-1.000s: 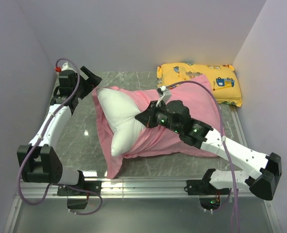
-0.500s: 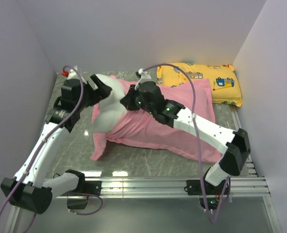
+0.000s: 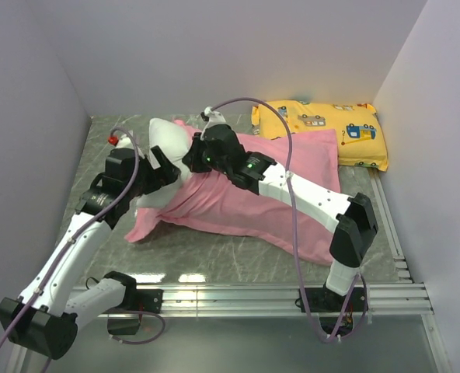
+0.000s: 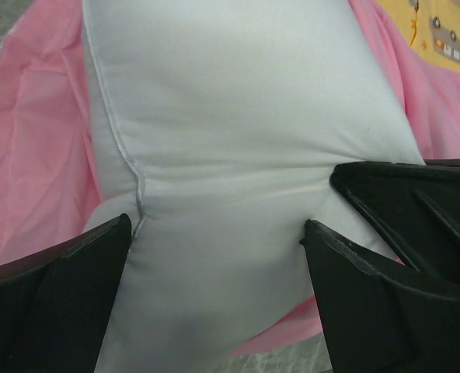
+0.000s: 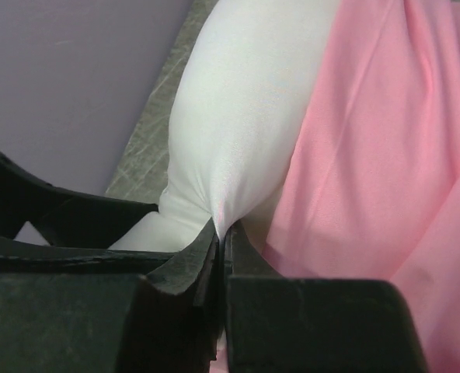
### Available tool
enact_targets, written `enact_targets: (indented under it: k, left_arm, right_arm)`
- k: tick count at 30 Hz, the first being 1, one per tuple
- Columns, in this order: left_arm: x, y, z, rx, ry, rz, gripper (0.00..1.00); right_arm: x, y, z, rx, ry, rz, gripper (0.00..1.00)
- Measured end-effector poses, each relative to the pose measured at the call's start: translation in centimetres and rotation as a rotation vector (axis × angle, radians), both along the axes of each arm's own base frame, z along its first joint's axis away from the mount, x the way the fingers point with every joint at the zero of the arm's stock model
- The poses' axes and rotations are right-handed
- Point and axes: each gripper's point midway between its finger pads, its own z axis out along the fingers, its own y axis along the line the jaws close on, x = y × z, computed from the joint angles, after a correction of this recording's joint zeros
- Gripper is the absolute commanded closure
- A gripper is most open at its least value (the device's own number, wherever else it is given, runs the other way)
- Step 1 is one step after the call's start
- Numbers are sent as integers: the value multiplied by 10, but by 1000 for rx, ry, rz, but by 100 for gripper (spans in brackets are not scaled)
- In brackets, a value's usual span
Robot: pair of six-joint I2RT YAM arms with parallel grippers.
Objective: Remove the pillowcase from the pillow
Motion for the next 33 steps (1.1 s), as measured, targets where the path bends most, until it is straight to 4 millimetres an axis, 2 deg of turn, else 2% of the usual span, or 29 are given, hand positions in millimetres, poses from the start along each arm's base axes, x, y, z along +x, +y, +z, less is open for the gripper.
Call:
enact_targets:
  k: [4,6,7,9,10,15,16,17,20,23,27,28,30,33]
  left_arm:
    - [6,-13,-20,-10,21,-59,2]
    - [9,-19,-29,-19,29,-81,10]
    - [12,-22,-34,-26,34,-90,40]
    - [17,-28,-40,-51,44,-102,72]
    - [20,-32,-42,-63,48,-110,99]
    - [25,-42,-44,-96,58,-135,100]
    - [25,-42,-43,-97,55,-129,100]
    - [25,-41,-42,-98,53,-123,100]
    - [23,-31,-42,-81,57,-73,100]
    - [21,-23,-41,-77,59,-26,100]
    - [18,-18,-34,-86,46,8,100]
    - [17,-17,-33,-88,44,14,100]
    - [15,-16,-32,-92,45,20,100]
    - [13,-16,-31,-97,50,22,100]
  right_arm:
    - [-1,-1,-10,-28,16,3,100]
    - [-1,-2,-17,-46,30,6,100]
    - [0,-3,-20,-52,35,5,100]
    - [0,-4,-26,-67,49,10,100]
    - [0,-5,-30,-74,56,11,100]
    - [0,-7,-38,-105,65,22,98]
    - [1,-8,-39,-111,61,19,89]
    - [1,-9,-38,-115,57,15,64]
    - [-2,-21,-30,-124,26,-4,35]
    - [-15,-47,1,-119,-34,-37,25]
    - [-36,-96,51,-66,-127,-117,21]
    - [-41,-109,57,-59,-141,-142,20]
    - [-47,-131,62,-62,-156,-190,20]
    - [-45,-149,44,-118,-137,-246,21]
